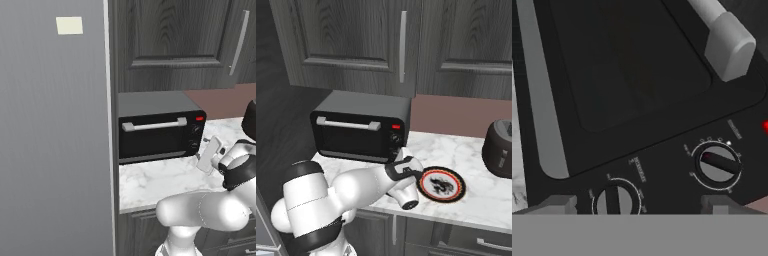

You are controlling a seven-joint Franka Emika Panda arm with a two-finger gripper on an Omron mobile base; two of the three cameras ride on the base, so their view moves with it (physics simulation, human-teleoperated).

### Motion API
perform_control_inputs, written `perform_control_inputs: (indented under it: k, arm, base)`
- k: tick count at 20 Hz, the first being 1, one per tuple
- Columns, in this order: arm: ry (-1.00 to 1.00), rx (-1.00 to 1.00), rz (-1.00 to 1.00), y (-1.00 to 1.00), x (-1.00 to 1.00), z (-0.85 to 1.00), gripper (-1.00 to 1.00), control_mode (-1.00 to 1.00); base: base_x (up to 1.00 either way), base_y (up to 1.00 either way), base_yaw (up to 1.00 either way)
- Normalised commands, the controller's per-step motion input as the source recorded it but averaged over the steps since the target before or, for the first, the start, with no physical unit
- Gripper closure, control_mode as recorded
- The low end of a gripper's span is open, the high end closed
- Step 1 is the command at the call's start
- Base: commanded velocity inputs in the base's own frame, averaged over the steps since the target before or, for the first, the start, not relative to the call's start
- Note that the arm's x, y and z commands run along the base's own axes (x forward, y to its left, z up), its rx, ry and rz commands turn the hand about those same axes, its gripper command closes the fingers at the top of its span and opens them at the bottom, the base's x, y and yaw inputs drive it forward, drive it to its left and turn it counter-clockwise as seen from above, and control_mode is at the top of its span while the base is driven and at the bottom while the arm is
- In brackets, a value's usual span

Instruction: Pull the toaster oven rack outwards. Pick up the baguette from the plate and place it on the toaster oven rack. Close the toaster oven door fully and set the temperature to the lowest setting.

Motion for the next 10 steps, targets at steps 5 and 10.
perform_control_inputs:
  k: [5,10]
  arm:
    - [0.1,-0.02,0.0,0.01,0.02,-0.22,-1.0,-1.0]
    - [0.05,-0.02,0.0,0.06,0.01,-0.02,-1.0,-1.0]
  base:
    - [0.0,0.0,0.0]
    - [0.0,0.0,0.0]
